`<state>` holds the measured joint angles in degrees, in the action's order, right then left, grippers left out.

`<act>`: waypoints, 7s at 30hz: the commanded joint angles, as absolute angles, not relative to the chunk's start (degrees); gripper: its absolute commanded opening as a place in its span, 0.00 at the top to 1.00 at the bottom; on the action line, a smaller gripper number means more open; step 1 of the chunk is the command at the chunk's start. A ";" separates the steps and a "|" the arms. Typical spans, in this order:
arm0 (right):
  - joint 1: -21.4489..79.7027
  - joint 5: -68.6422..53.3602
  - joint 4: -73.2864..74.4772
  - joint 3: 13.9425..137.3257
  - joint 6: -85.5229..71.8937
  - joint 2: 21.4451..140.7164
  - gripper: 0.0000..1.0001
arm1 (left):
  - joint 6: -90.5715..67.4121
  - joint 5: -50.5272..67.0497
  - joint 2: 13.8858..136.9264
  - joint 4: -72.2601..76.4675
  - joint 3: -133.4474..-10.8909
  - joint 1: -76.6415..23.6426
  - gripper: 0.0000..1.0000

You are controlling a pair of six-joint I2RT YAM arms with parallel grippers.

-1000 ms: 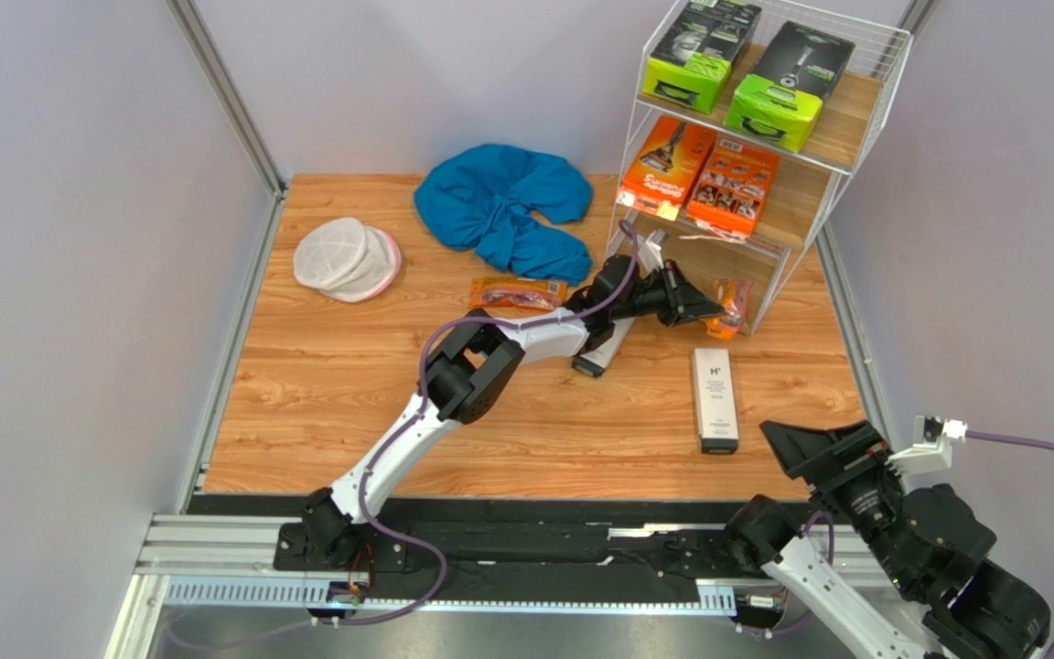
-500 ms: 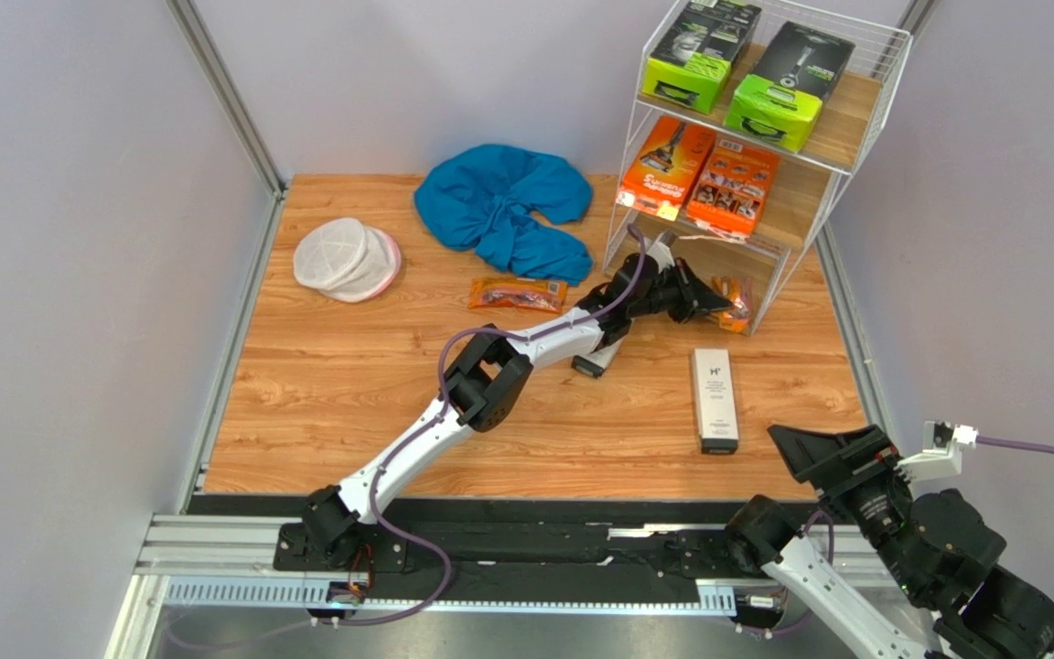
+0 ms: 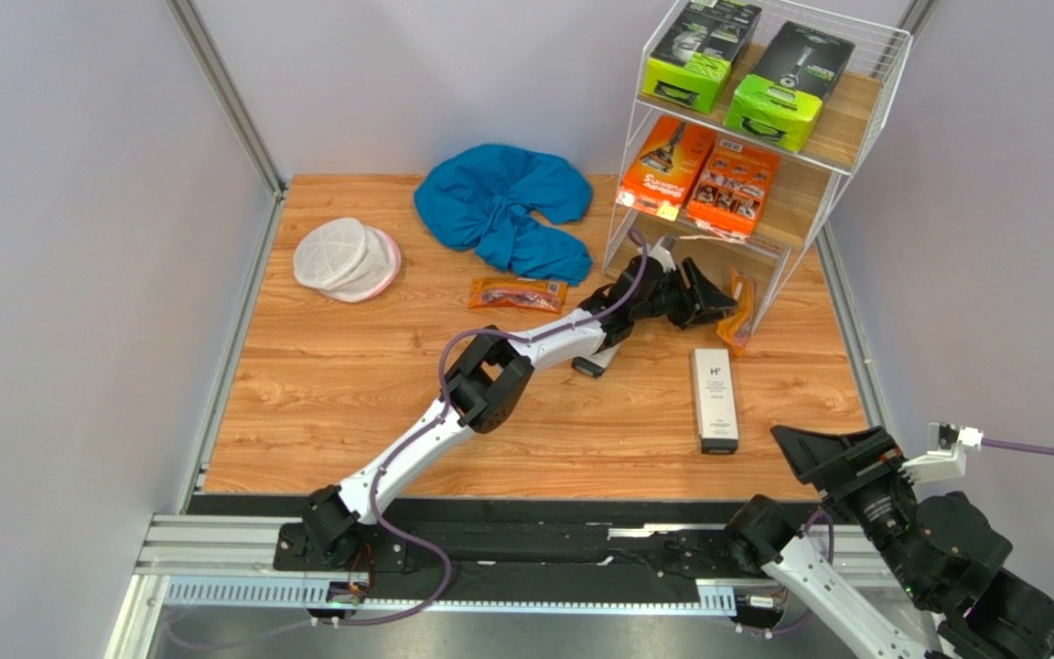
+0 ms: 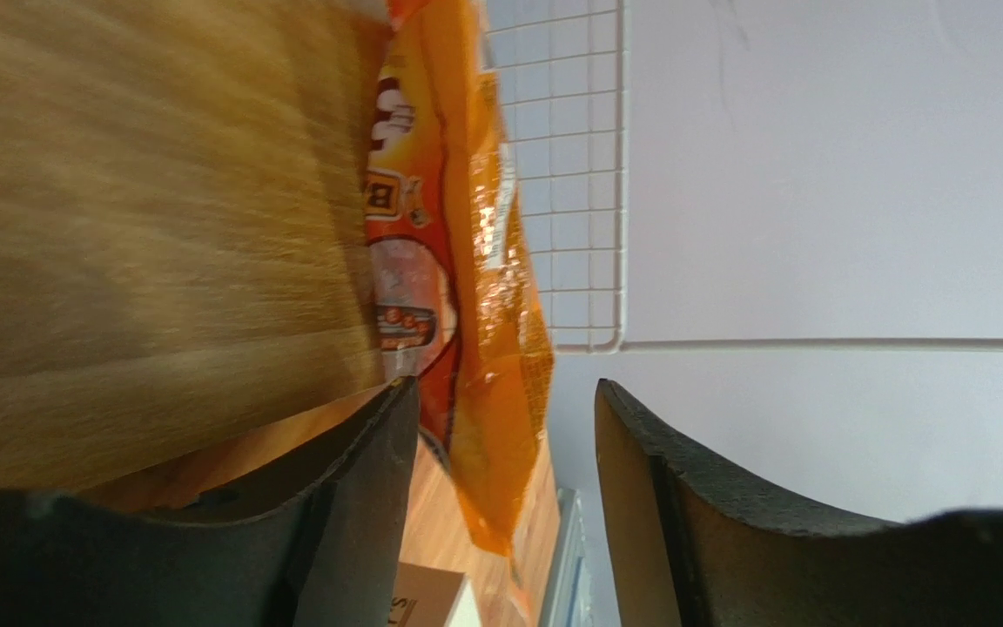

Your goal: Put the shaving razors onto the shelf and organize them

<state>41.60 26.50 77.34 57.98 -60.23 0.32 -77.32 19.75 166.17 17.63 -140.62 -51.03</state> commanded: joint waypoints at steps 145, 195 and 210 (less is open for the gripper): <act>21.10 64.87 37.53 78.22 11.69 122.87 1.00 | -30.94 10.28 61.70 -16.70 -34.28 -34.80 0.44; 23.01 51.60 43.77 84.90 2.82 121.64 1.00 | -33.22 13.36 60.82 -16.61 -33.75 -34.72 0.46; 34.97 37.97 48.16 72.07 -10.71 110.75 1.00 | -31.82 8.96 68.89 -19.77 -42.95 -33.40 0.42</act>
<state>31.42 43.59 46.72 74.56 -4.67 117.36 -32.82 10.52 64.38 -19.59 -36.12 -34.76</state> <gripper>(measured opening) 0.006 0.566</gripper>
